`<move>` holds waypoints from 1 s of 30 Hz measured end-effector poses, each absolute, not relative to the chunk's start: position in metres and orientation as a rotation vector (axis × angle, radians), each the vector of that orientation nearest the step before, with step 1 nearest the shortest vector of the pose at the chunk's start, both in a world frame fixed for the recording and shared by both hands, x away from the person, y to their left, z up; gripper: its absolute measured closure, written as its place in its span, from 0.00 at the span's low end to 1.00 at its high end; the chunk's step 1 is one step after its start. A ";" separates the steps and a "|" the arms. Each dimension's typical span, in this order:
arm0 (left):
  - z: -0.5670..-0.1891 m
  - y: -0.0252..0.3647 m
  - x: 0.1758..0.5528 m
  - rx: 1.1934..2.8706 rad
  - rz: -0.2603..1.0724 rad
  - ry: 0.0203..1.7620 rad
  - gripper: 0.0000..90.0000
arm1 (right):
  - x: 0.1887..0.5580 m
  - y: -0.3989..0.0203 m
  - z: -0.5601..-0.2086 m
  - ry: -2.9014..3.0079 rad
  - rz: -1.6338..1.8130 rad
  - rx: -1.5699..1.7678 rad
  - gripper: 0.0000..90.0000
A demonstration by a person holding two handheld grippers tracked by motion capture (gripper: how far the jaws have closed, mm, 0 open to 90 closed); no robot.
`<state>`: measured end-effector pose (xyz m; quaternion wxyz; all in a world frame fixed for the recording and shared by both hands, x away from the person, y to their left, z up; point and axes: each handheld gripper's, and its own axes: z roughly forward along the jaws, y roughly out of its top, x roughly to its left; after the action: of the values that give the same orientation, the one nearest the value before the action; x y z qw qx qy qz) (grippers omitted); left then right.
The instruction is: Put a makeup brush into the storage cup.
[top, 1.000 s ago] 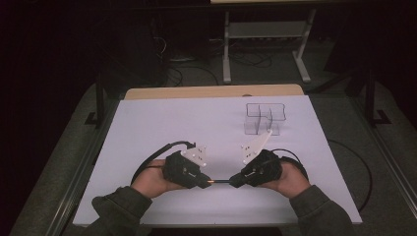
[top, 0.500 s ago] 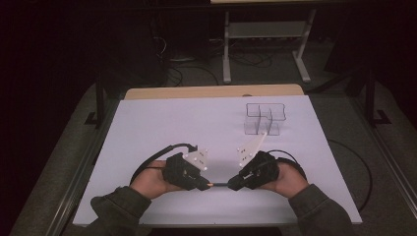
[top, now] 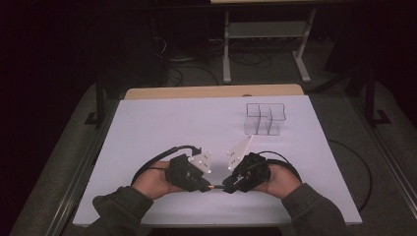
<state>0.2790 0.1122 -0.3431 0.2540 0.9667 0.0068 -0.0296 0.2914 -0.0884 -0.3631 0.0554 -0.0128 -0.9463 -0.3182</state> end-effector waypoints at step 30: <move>-0.343 0.126 0.284 2.587 -0.081 0.087 0.88 | 0.290 -0.096 -0.380 -2.817 -1.128 -0.111 0.92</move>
<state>0.2841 0.1259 -0.3427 0.2727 0.9611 0.0322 -0.0300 0.2898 -0.0963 -0.3802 0.0525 -0.0365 -0.9265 -0.3708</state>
